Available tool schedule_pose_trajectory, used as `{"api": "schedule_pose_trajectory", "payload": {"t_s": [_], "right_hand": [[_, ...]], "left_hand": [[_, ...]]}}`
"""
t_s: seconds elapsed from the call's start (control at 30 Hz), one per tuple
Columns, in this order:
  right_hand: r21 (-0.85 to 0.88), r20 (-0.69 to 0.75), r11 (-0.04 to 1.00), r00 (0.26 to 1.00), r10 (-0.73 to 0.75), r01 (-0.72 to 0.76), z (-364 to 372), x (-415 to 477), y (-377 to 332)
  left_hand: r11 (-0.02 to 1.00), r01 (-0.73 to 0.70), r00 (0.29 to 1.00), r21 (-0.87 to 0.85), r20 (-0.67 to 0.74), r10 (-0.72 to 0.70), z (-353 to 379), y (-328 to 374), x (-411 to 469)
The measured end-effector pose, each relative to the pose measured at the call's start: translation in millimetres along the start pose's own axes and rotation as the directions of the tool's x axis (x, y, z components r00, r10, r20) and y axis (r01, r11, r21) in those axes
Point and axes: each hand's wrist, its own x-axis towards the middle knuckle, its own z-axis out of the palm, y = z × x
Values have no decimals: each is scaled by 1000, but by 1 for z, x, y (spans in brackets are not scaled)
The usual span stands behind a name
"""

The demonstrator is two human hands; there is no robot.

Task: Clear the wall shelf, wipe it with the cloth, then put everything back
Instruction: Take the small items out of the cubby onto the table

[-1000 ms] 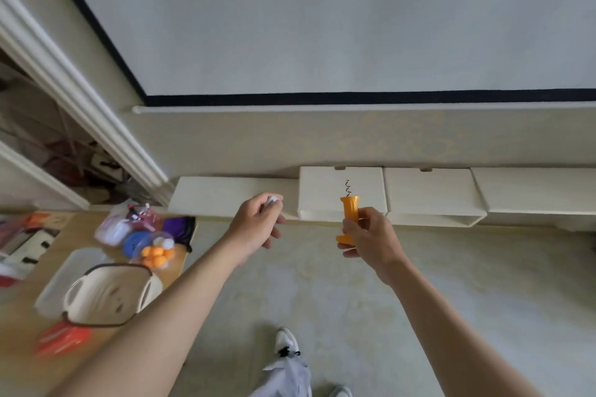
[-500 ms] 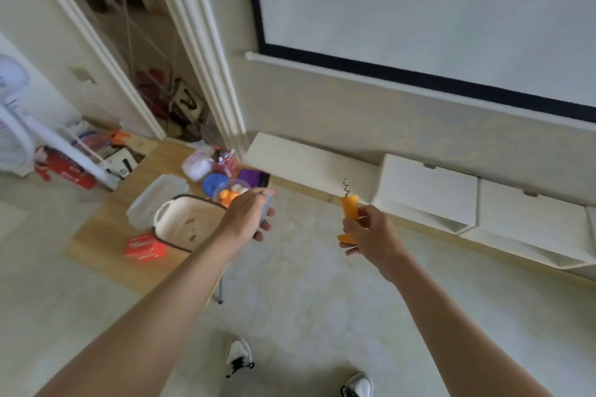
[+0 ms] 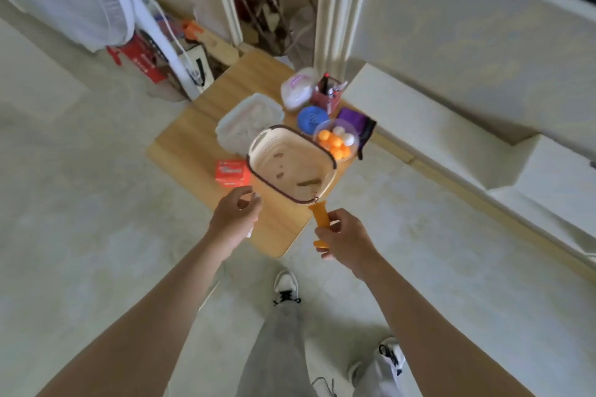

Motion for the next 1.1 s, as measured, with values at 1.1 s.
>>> {"api": "schedule_pose_trajectory", "payload": {"t_s": [1.1], "right_hand": [[-380, -129, 925, 991, -21, -29, 164, 212, 91]], "left_hand": [[869, 71, 989, 489, -147, 2, 73, -162, 184]]}}
